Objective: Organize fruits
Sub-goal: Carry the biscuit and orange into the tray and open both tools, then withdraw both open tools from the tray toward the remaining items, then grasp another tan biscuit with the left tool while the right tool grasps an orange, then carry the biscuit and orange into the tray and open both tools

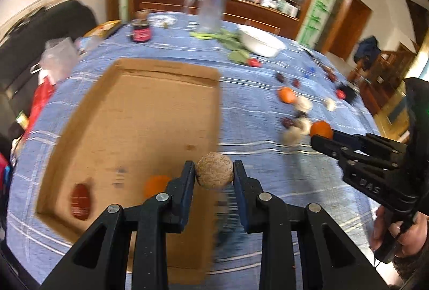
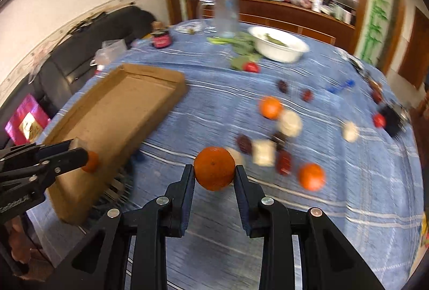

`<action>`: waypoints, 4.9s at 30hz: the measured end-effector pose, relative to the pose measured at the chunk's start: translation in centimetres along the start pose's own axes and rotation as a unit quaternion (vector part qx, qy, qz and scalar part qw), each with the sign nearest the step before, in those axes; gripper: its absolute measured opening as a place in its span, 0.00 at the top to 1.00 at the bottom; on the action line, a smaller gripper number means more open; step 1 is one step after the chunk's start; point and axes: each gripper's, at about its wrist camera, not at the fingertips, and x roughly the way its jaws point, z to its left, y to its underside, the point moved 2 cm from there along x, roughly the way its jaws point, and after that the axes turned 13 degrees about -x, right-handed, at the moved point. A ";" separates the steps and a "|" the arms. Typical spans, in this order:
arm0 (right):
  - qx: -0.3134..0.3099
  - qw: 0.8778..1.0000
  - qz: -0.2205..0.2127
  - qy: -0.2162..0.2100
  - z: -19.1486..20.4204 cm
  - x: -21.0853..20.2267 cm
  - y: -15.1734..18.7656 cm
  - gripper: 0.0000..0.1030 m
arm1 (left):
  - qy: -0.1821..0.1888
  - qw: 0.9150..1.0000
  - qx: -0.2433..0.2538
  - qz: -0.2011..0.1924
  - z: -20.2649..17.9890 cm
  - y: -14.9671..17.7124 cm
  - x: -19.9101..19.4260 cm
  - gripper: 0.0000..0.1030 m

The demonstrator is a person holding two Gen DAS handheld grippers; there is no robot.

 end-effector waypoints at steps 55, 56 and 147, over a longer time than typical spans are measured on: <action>-0.060 0.996 0.017 -0.058 10.6 5.9 -5.2 0.47 | -0.113 0.988 -0.102 -0.010 11.5 -2.1 0.6 0.47; -0.059 0.997 0.014 -0.054 10.2 5.4 -4.9 0.47 | -0.114 0.988 -0.098 -0.013 10.9 -2.0 0.5 0.46; 0.112 0.991 -0.003 0.072 -7.5 -4.5 6.2 0.66 | 0.029 0.997 0.063 0.033 -11.0 1.4 2.5 0.73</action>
